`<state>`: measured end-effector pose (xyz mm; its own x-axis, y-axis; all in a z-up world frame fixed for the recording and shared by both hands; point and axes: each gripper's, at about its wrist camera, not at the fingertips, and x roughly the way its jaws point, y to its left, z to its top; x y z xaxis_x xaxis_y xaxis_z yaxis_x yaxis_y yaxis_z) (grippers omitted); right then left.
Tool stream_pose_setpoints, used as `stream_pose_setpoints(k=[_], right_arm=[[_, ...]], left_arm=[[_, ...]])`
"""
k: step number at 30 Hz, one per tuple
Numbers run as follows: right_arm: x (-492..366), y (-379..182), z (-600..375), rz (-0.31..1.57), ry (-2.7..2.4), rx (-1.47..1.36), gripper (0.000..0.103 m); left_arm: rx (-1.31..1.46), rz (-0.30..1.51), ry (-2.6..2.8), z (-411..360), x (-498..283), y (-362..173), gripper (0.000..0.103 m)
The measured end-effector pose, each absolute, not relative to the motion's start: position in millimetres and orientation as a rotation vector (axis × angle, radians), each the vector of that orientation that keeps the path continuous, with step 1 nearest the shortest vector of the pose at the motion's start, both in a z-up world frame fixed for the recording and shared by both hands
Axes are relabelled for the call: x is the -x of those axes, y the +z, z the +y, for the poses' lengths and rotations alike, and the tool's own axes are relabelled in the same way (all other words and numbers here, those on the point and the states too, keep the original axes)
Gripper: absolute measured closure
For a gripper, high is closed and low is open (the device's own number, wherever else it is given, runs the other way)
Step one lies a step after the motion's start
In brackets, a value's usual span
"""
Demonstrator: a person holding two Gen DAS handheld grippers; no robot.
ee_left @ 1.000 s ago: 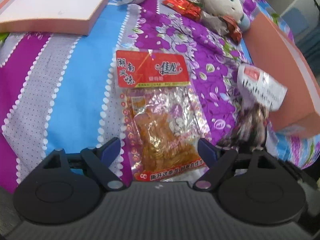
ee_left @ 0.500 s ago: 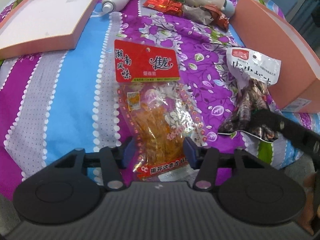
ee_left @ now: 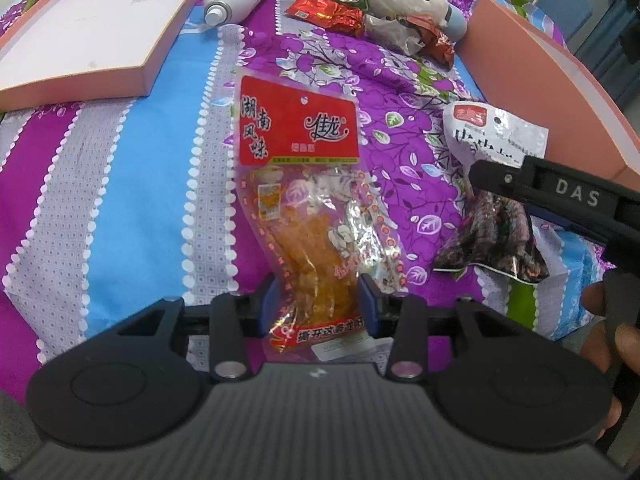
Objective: Organize snacks
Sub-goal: 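Lift spicy strip pack with left tool while right tool lifts shrimp bag, then carry spicy strip pack with left tool while right tool carries shrimp bag over box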
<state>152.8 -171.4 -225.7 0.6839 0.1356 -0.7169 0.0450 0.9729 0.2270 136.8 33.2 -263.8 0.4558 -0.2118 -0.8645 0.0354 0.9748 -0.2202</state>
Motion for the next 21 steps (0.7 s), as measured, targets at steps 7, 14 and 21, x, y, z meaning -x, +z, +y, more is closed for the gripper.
stream_pose_setpoints(k=[7, 14, 21], right_arm=[[-160.4, -236.6, -174.2, 0.866, 0.005, -0.226, 0.036], [-158.0, -235.9, -175.3, 0.875, 0.053, -0.202, 0.051], [-141.4, -215.6, -170.5, 0.821, 0.069, -0.085, 0.065]], left_arm=[[0.182, 1.082, -0.155, 33.3, -135.0, -263.1, 0.057], [0.252, 1.051, -0.148, 35.6, -131.9, -254.6, 0.070], [0.222, 1.005, -0.181, 28.4, -132.0, -231.3, 0.073]])
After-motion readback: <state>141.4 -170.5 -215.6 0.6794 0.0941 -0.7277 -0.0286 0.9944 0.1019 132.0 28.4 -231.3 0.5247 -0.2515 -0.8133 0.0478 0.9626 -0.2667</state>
